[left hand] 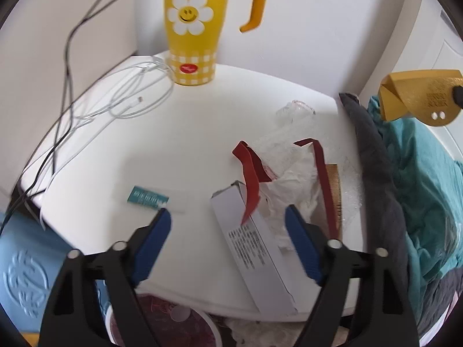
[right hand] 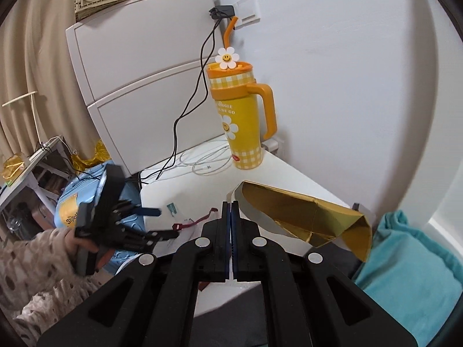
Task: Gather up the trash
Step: 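Grasp the red ribbon with the left gripper while the right gripper holds the gold box, then carry the red ribbon and gold box in both grippers over the trash bin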
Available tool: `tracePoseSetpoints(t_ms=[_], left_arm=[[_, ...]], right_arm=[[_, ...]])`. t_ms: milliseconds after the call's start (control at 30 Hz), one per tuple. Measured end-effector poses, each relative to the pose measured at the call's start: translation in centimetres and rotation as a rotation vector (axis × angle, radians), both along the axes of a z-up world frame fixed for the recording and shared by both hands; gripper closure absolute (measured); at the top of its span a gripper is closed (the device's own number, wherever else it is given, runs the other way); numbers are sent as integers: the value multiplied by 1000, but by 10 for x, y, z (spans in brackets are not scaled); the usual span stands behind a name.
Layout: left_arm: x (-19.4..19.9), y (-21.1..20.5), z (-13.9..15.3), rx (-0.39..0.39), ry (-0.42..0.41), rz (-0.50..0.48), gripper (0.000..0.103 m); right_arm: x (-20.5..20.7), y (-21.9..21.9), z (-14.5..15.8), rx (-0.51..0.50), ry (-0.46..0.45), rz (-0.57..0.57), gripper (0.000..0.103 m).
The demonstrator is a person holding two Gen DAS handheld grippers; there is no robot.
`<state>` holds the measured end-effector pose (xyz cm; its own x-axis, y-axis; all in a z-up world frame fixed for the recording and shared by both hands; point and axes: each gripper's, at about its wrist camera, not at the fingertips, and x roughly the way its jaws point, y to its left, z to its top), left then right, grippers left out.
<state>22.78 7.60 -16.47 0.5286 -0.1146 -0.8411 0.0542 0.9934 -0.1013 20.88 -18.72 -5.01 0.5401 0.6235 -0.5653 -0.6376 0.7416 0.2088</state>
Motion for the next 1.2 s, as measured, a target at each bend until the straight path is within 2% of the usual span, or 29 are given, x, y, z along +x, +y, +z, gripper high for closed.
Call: tracePoseSetpoints(t_ms=[100,167,200,267,300,467,633,833,1200], left_arm=[[8,-3,-7,16,27,-36,46],[9,-9,-12,36,44,-62,74],[9,-11,-12,30,45,-70,79],[8,-14,-11,27,31,-77,97],[7,-16,-10,30,24,-79,99],[2,-15,7,15,-38,-45,101],[-7,-18,44,-7,-115,-41,101],[-26,-22,79,37,-165,-52,101],[-89,-14,115,96,-214,39,101]], right_arm=[[1,1,-4,4,9,-3,103],[3,2,-6,8,16,2,103],[3,1,-7,8,15,3,103],[3,3,-7,9,15,9,103],[4,3,-6,11,14,9,103],[4,8,-8,-2,13,13,103],[3,9,-9,-4,15,18,103],[4,12,-12,18,20,32,103],[-3,26,-2,63,27,120,103]])
